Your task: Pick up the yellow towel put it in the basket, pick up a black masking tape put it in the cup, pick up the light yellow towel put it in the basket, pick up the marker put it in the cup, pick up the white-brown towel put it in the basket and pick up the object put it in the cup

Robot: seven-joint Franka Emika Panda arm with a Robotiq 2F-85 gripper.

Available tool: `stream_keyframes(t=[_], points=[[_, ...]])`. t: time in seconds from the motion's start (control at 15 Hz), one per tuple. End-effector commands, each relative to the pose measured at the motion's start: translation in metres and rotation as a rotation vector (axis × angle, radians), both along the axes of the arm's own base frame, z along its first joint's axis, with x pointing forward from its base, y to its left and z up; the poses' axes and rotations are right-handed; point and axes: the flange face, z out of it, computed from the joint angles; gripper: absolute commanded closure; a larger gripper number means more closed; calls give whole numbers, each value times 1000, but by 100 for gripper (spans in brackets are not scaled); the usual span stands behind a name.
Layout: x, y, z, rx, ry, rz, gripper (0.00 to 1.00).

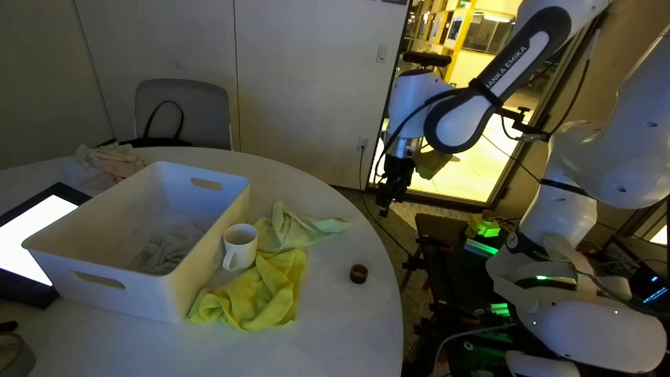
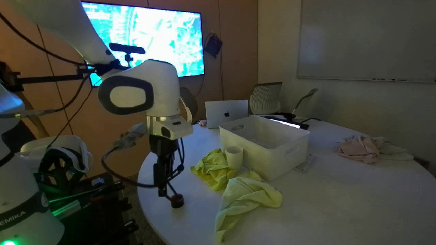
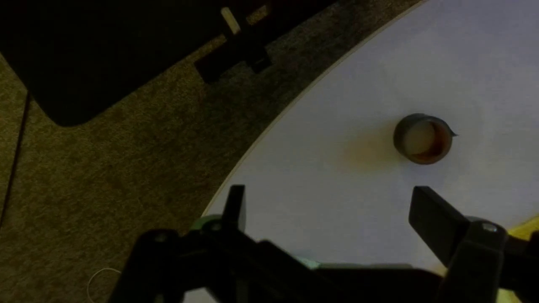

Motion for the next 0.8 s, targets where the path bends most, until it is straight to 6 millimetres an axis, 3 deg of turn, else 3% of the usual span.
stream_keyframes(t=[0.0, 0.27, 0.73], points=[[5, -24, -14, -31, -87, 60, 0], [18, -30, -36, -49, -171, 108, 0], [14, 5, -93, 11, -120, 236, 0]])
